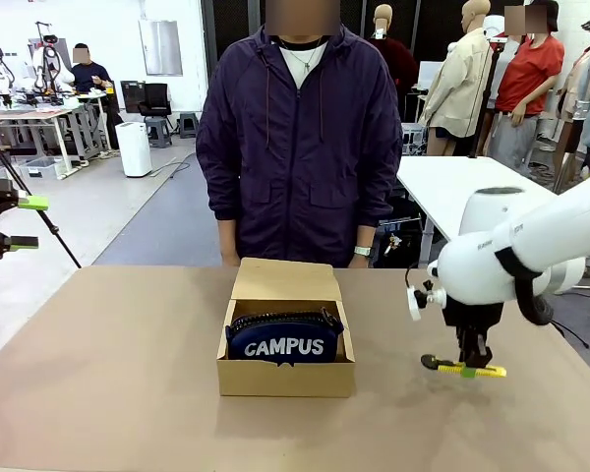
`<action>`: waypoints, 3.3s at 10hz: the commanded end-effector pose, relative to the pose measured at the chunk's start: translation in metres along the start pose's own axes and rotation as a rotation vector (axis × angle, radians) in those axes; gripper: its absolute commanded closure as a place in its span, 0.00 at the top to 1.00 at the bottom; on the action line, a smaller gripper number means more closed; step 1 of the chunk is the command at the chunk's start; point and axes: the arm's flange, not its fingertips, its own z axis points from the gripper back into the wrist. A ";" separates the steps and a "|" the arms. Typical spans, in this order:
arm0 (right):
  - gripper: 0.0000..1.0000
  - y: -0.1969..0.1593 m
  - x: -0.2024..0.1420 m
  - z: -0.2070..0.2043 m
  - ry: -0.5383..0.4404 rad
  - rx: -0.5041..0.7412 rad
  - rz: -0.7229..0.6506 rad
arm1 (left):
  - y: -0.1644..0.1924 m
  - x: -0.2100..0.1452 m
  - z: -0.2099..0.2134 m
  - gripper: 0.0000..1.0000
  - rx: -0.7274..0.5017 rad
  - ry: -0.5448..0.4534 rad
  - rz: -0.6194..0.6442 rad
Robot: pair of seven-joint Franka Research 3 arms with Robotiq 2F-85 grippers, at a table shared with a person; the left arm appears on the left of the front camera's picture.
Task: Pack the items into the box.
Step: Pick up the item indicated by the person and place it inside the Mailer Box.
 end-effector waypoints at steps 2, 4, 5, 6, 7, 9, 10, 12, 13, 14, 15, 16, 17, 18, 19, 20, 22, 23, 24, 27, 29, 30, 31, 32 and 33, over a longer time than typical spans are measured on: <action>0.00 0.002 -0.012 0.075 0.009 -0.058 -0.018 | -0.002 0.001 0.003 1.00 0.004 0.011 0.003; 0.00 -0.001 -0.021 0.079 -0.042 -0.044 -0.081 | -0.002 0.001 0.003 1.00 0.004 0.011 0.003; 0.00 0.003 -0.013 0.082 -0.015 -0.063 -0.024 | -0.002 0.001 0.003 1.00 0.004 0.011 0.003; 0.00 0.003 -0.013 0.082 -0.015 -0.063 -0.024 | -0.002 0.001 0.003 1.00 0.004 0.011 0.003; 0.00 0.003 -0.013 0.082 -0.015 -0.063 -0.024 | -0.002 0.001 0.003 1.00 0.004 0.011 0.003; 0.00 -0.004 -0.009 0.092 -0.032 -0.095 -0.071 | -0.002 0.001 0.003 1.00 0.004 0.011 0.003; 0.00 -0.018 0.012 0.101 -0.024 -0.114 -0.049 | -0.002 0.001 0.003 1.00 0.004 0.011 0.003; 0.00 -0.041 0.065 0.123 -0.044 -0.171 0.043 | -0.002 0.001 0.003 1.00 0.004 0.011 0.003; 0.00 -0.050 0.100 0.131 -0.035 -0.174 0.102 | -0.002 0.001 0.003 1.00 0.004 0.011 0.003; 0.00 -0.055 0.131 0.136 -0.022 -0.189 0.109 | -0.002 0.001 0.003 1.00 0.004 0.011 0.003; 0.00 -0.061 0.159 0.141 -0.023 -0.237 0.152 | -0.002 0.001 0.003 1.00 0.004 0.011 0.003; 0.00 -0.069 0.191 0.148 -0.031 -0.317 0.205 | -0.002 0.001 0.003 1.00 0.004 0.011 0.003; 0.00 -0.080 0.224 0.153 -0.044 -0.368 0.245 | -0.002 0.001 0.003 1.00 0.004 0.011 0.003; 0.00 -0.086 0.258 0.155 -0.071 -0.364 0.314 | -0.002 0.001 0.003 1.00 0.004 0.011 0.003; 0.00 -0.086 0.286 0.151 -0.084 -0.332 0.364 | -0.002 0.001 0.003 1.00 0.004 0.011 0.003; 0.00 -0.077 0.309 0.145 -0.111 -0.283 0.412 | -0.002 0.001 0.003 1.00 0.004 0.011 0.003; 0.00 -0.050 0.336 0.134 -0.148 -0.199 0.433 | -0.002 0.001 0.003 1.00 0.004 0.011 0.003; 0.00 -0.030 0.341 0.131 -0.111 -0.149 0.466 | -0.002 0.001 0.003 1.00 0.004 0.011 0.003; 0.00 -0.015 0.342 0.128 -0.042 -0.107 0.488 | -0.002 0.001 0.003 1.00 0.004 0.011 0.003; 0.00 0.007 0.335 0.120 0.073 -0.032 0.480 | -0.002 0.001 0.003 1.00 0.004 0.011 0.003; 0.00 0.006 0.330 0.112 0.069 0.006 0.441 | -0.002 0.001 0.003 1.00 0.004 0.011 0.003; 0.00 0.006 0.331 0.108 0.070 0.019 0.447 | -0.002 0.001 0.003 1.00 0.004 0.011 0.003; 0.00 0.006 0.332 0.107 0.072 0.024 0.457 | -0.002 0.001 0.003 1.00 0.004 0.011 0.003; 0.00 0.005 0.332 0.106 0.071 0.024 0.465 | -0.002 0.001 0.003 1.00 0.004 0.011 0.003; 0.00 0.005 0.331 0.107 0.063 0.015 0.481 | -0.002 0.001 0.003 1.00 0.004 0.011 0.003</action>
